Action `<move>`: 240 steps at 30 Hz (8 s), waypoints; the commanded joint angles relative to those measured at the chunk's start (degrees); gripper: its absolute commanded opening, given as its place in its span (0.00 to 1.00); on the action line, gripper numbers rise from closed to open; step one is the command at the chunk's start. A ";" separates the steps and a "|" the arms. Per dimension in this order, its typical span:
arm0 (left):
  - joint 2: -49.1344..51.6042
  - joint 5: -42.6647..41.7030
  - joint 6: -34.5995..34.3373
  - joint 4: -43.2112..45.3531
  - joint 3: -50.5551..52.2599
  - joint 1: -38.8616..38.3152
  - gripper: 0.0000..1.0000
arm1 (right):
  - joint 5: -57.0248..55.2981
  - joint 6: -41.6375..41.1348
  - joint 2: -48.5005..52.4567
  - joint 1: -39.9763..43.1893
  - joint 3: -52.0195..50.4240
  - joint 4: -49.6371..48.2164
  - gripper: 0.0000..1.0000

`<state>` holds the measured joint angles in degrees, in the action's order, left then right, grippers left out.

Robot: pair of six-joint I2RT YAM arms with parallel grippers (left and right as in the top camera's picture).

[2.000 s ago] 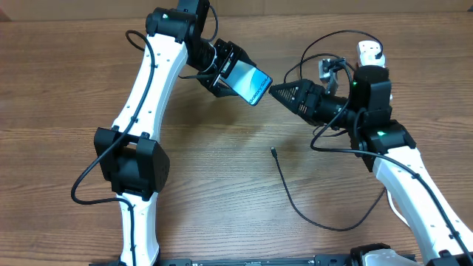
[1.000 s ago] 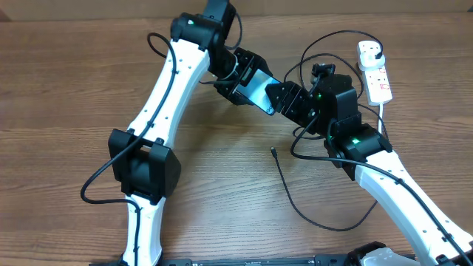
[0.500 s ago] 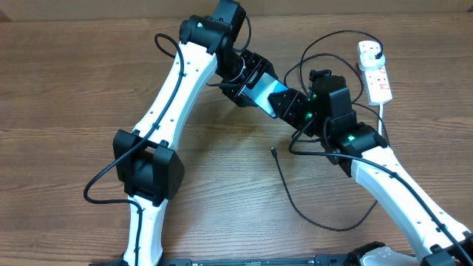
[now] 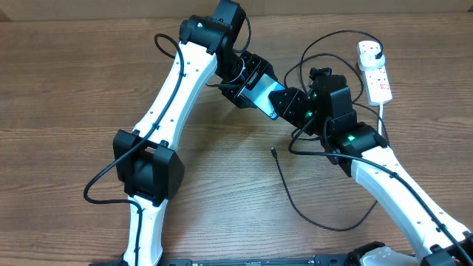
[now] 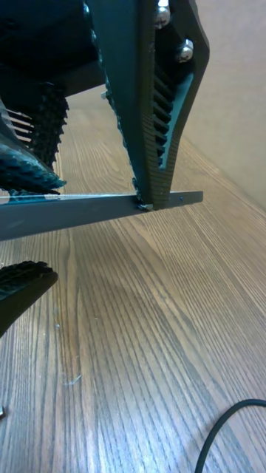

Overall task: Plug charger to phone and switch on socket
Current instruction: 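Close the right gripper on the phone's edge beside the left gripper, then open the left gripper and swing the left arm back toward the phone, then regrasp the phone's other end with the left gripper, then release the right gripper and pull the phone left with the left gripper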

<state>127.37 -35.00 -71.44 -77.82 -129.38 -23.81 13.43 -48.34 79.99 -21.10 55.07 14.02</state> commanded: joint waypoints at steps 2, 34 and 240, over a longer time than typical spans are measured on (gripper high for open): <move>-2.03 -0.39 1.20 0.07 -1.27 -0.22 0.72 | 1.88 0.09 0.13 -0.04 1.16 -0.63 0.28; -2.03 -0.42 0.70 0.13 -1.27 -0.22 0.72 | 4.68 -1.40 0.13 -0.04 1.16 -1.70 0.11; -32.04 -6.71 39.06 56.22 58.27 9.92 0.04 | 3.39 0.87 0.22 8.92 1.16 12.85 1.00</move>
<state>95.70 -36.86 -48.58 -19.64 -70.83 -13.52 24.80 -56.25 80.38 -12.36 55.35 24.64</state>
